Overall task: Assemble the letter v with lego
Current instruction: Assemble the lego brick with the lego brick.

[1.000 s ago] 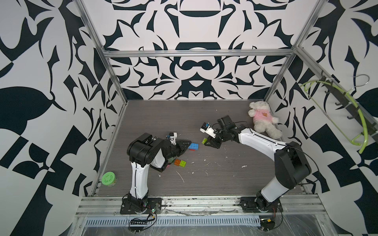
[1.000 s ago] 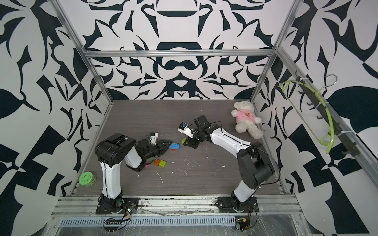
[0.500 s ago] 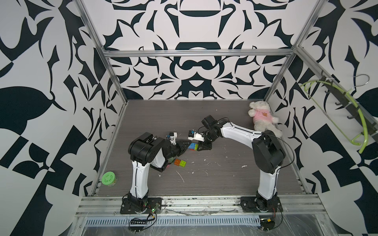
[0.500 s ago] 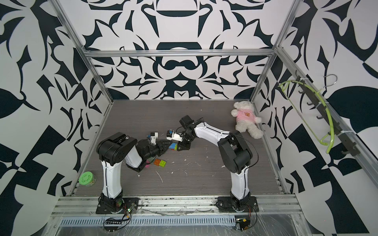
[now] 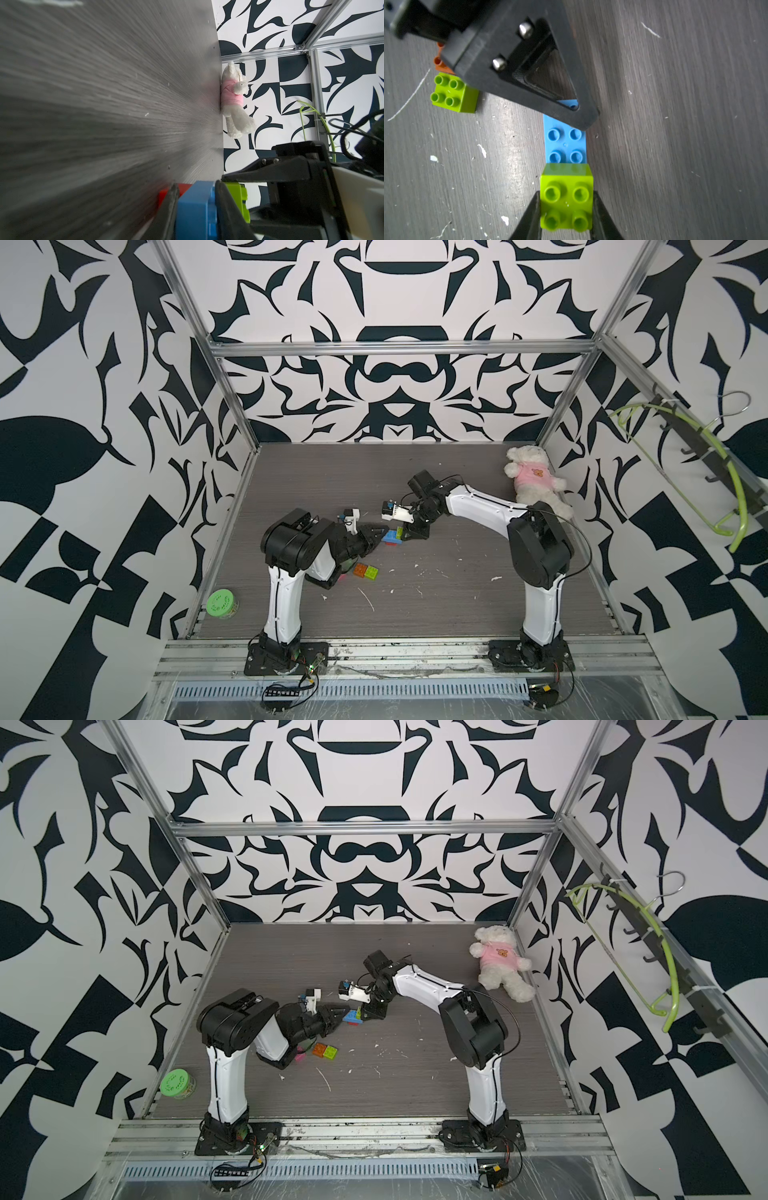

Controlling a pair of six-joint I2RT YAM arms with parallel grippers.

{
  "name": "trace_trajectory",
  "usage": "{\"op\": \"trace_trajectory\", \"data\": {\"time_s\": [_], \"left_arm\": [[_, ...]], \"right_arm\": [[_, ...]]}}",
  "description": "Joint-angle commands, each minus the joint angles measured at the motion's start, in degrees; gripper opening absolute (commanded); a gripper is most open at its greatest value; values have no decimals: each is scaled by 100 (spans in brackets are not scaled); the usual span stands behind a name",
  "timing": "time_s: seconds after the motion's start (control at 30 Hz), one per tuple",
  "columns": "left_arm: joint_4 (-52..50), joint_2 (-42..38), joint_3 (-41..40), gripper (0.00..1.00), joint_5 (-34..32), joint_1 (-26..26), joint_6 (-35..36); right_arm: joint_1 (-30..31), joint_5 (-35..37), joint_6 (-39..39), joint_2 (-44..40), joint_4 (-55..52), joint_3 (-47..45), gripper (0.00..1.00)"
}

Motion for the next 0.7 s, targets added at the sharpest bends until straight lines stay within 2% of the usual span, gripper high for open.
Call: {"op": "trace_trajectory", "data": {"time_s": [0.0, 0.37, 0.67], "left_arm": [[-240, 241, 10, 20, -9, 45, 120], [-240, 255, 21, 18, 20, 62, 111], [-238, 325, 37, 15, 15, 71, 103]], "right_arm": [[-21, 127, -53, 19, -129, 108, 0], [-13, 94, -75, 89, -223, 135, 0], [18, 370, 70, 136, 34, -67, 0]]}}
